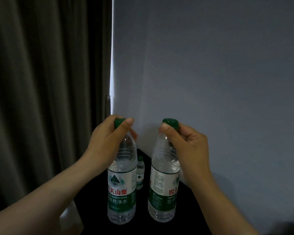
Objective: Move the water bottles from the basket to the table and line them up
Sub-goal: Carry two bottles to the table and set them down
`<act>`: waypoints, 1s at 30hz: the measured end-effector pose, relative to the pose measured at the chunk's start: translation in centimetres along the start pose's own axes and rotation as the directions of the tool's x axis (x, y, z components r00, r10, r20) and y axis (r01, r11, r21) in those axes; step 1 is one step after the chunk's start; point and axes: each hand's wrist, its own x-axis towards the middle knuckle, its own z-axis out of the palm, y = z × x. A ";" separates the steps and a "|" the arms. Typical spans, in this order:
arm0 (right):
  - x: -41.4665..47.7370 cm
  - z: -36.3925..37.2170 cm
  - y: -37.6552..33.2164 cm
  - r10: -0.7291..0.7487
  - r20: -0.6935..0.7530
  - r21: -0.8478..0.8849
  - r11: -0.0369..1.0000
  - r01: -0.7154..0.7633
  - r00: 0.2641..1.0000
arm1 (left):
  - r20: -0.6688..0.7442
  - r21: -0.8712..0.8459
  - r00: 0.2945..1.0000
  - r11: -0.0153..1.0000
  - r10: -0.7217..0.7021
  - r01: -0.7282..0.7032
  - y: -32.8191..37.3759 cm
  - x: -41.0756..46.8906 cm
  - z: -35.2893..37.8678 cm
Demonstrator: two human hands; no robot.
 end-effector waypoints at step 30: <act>3.1 -3.0 31.0 0.428 -0.123 -0.106 0.891 -0.441 0.895 | 0.457 0.278 0.826 0.935 -0.331 0.222 -34.8 5.0 8.7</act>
